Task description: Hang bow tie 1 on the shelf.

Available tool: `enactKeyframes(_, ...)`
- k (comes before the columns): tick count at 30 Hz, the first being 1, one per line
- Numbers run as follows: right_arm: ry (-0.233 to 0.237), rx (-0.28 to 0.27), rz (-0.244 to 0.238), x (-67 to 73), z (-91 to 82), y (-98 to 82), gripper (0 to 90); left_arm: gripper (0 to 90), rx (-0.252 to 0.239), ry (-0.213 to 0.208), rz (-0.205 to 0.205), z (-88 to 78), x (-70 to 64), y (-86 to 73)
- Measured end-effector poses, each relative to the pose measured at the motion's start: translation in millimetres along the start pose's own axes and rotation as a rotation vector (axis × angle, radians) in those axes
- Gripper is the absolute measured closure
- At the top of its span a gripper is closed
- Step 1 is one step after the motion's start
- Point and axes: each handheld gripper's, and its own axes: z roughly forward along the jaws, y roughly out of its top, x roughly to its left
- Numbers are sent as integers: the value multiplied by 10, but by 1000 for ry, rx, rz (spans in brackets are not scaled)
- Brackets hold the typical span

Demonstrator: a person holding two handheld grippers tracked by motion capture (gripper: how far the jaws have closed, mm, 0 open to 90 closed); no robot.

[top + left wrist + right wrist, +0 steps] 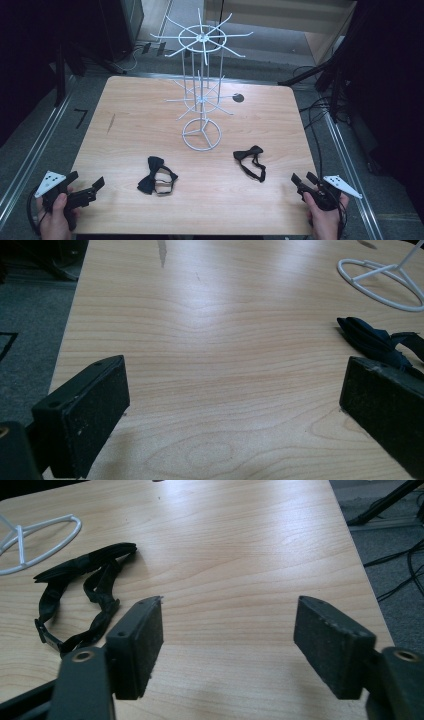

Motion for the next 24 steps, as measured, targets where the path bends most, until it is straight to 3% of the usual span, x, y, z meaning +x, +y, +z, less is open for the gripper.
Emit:
enactKeyframes(4,15,-1,-9,89,7,11,361,0,2,3,-6,3,7,2)
enactKeyframes(10,22,-19,-24,349,15,76,384,0,5,0,-8,-1,4,-2)
enactKeyframes(16,25,-12,-58,464,5,135,378,0,-1,-2,-6,-11,-2,-10)
enactKeyframes(24,79,-10,-93,707,19,260,410,0,-1,-1,-4,-11,-4,-10)
